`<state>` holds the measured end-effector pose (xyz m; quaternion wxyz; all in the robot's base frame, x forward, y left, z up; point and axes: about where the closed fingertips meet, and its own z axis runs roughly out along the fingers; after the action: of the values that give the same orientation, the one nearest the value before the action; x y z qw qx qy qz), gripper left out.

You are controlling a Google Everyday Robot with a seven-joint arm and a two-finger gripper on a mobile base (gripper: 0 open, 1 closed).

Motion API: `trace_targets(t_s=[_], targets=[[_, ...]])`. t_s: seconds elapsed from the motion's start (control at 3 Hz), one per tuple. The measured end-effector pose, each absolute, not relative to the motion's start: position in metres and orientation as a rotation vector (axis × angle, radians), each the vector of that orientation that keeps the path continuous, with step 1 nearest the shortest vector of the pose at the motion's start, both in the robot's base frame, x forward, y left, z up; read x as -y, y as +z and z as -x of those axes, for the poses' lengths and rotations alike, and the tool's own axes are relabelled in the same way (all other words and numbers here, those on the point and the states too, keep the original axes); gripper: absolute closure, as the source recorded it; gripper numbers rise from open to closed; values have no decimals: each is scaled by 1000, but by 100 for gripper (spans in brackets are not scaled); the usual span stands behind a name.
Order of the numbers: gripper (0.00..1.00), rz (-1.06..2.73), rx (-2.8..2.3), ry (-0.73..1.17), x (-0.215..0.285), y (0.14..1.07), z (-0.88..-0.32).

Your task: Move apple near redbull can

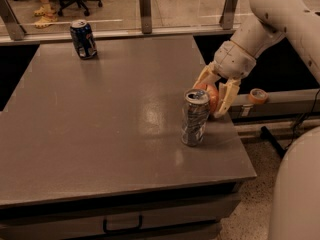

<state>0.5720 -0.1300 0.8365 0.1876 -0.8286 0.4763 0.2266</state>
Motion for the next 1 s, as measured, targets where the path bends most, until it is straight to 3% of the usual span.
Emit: trace_targets(t_s=[0.33, 1.0], targets=[[0, 2354, -1321, 616, 129, 838, -577], [0, 2301, -1338, 562, 139, 855, -597]])
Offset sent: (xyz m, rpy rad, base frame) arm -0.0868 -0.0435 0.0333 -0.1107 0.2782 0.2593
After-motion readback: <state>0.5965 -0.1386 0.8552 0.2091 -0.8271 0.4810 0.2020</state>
